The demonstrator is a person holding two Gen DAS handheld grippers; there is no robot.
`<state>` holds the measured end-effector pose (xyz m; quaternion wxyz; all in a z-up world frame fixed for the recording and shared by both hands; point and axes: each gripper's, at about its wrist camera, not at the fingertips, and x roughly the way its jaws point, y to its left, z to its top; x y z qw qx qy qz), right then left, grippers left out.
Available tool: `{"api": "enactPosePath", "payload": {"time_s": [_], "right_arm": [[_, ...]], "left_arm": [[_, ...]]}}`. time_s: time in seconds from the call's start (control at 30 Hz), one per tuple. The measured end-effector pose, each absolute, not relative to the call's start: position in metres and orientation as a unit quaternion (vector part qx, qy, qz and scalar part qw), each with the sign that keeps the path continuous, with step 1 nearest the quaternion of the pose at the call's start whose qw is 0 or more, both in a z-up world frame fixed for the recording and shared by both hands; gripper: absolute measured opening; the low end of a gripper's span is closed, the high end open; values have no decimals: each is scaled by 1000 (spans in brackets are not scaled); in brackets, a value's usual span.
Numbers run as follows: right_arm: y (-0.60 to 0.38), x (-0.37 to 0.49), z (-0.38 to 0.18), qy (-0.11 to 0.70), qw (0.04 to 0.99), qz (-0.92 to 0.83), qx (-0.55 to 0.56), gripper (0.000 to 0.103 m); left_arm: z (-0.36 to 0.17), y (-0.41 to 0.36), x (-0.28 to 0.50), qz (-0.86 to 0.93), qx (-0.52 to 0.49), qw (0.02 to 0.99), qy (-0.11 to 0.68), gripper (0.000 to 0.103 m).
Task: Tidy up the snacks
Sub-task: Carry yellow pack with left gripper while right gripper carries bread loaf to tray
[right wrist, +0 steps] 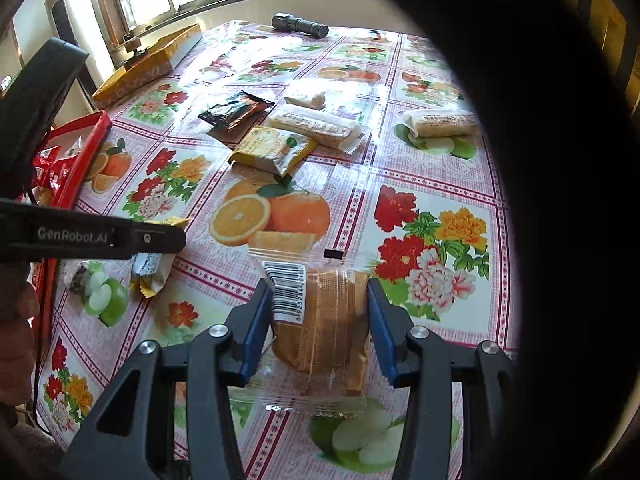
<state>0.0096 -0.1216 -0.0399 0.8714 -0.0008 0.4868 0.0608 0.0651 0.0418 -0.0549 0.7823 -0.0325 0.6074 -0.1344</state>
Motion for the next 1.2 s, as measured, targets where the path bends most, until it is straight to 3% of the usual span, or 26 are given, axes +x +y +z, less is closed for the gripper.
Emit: {"api": "enactPosePath", "payload": {"time_s": [0.37,1.2], "right_arm": [[-114,-22,-37,487,872,44,6,48],[-11,-8,-8,462,876,134,-27,48]], "left_arm": [[-45,44,14,-165,37,803,571,40],[-8,136,-15,-122,3,836,535,40]]}}
